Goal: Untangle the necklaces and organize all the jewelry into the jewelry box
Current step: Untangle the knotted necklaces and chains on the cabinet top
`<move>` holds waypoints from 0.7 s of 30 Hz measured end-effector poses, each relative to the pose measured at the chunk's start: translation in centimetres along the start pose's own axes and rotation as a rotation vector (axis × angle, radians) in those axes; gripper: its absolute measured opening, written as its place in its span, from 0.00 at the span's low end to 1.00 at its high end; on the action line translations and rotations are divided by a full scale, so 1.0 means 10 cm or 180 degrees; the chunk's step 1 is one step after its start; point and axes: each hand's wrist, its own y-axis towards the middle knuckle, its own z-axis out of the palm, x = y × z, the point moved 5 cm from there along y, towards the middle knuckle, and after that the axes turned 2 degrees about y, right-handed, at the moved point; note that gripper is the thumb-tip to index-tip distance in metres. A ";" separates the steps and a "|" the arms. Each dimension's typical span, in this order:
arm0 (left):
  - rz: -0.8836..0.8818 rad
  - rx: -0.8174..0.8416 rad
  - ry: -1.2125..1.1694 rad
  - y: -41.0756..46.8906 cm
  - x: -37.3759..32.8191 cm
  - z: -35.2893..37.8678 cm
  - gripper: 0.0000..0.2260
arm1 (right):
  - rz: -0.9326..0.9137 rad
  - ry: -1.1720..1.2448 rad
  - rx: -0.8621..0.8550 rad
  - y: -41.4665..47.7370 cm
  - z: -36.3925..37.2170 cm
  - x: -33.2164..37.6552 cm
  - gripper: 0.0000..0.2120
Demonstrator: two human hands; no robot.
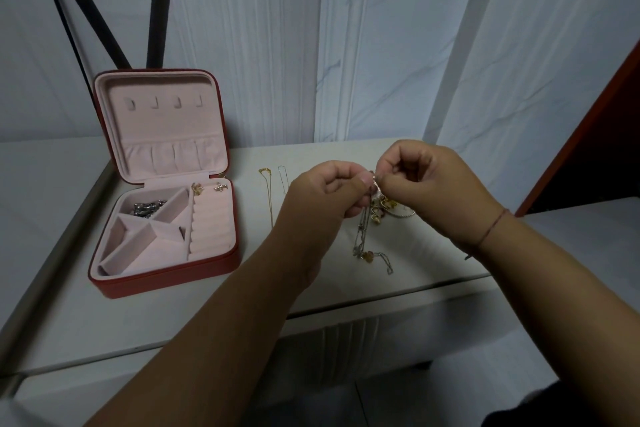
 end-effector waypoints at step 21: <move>-0.0034 -0.0156 0.0359 0.01 0.01 -0.02 0.08 | 0.0299 0.0195 0.0079 -0.03 0.02 -0.02 0.02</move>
